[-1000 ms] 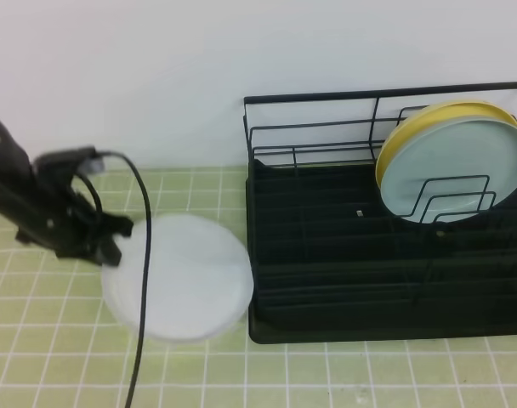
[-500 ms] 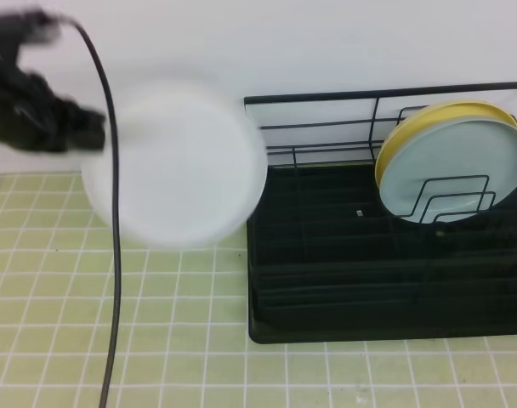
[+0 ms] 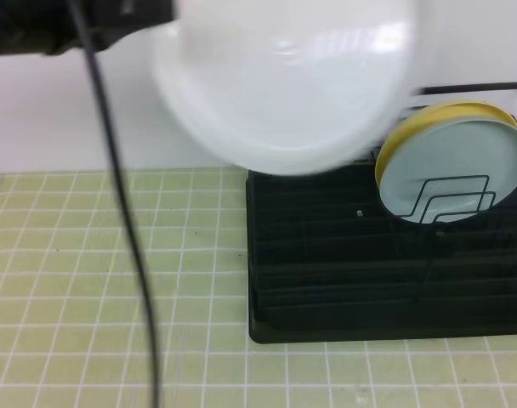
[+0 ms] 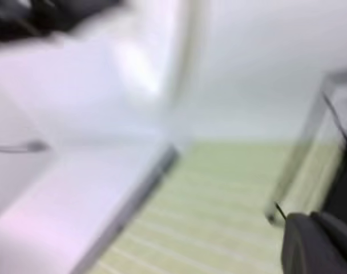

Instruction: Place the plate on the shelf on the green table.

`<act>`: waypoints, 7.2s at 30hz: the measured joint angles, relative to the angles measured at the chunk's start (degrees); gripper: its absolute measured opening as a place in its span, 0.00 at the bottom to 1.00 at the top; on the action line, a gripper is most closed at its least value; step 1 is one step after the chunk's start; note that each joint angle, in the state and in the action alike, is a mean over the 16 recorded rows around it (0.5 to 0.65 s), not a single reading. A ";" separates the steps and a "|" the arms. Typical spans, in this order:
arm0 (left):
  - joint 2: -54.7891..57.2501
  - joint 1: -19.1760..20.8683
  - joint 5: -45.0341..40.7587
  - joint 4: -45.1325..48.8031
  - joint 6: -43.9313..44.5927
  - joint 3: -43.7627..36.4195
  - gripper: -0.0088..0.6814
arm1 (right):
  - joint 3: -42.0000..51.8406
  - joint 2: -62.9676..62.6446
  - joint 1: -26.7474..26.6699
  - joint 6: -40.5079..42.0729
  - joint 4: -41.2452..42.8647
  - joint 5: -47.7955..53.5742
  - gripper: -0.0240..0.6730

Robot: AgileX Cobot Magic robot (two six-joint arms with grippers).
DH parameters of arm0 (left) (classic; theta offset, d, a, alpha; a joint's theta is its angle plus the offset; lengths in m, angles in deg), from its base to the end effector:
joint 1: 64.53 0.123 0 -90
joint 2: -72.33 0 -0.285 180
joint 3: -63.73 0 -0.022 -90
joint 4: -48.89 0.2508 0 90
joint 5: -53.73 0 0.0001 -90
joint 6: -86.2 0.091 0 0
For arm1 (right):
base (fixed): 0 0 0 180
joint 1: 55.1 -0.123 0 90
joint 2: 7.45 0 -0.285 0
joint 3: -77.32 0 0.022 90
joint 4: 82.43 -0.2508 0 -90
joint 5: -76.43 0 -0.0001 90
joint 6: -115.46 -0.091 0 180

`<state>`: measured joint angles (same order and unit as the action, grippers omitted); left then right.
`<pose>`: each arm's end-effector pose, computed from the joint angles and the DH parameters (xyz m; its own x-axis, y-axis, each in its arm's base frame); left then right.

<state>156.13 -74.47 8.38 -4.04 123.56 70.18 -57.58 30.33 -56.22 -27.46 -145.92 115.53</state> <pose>0.2669 -0.0993 0.4586 -0.3802 -0.0145 -0.9248 0.6377 0.7201 -0.2734 0.0931 0.0533 0.3338 -0.4036 0.2771 -0.8720 -0.4550 0.7661 0.4540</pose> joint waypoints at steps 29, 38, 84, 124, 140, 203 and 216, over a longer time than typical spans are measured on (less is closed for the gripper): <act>3.27 -30.84 18.98 -9.93 6.20 -0.10 0.03 | -7.20 0.18 -0.04 12.67 -20.79 -10.21 0.52; 5.13 -30.87 15.82 -21.61 13.90 -0.10 0.32 | -7.20 0.62 0.02 19.43 -18.88 -11.35 0.24; -5.46 -8.12 17.59 15.57 1.69 -9.07 0.01 | -51.18 48.35 -0.06 49.71 41.17 12.45 0.19; -28.54 -6.27 21.71 12.83 4.29 -35.44 0.01 | -55.47 67.68 -0.06 67.39 33.59 7.01 0.19; -28.60 -6.27 19.85 12.83 5.10 -35.44 0.01 | -55.33 69.16 -0.06 67.93 34.38 8.12 0.19; -54.30 -6.27 30.39 12.70 17.63 -41.05 0.01 | -55.33 53.99 -0.06 30.75 19.80 -4.29 0.18; -66.29 -6.27 36.67 12.95 14.72 -56.53 0.01 | -53.59 38.26 -0.06 24.95 13.32 2.39 0.04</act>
<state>89.84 -80.74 45.05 8.91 138.28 13.65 -111.17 68.59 -56.29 -2.52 -132.60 117.92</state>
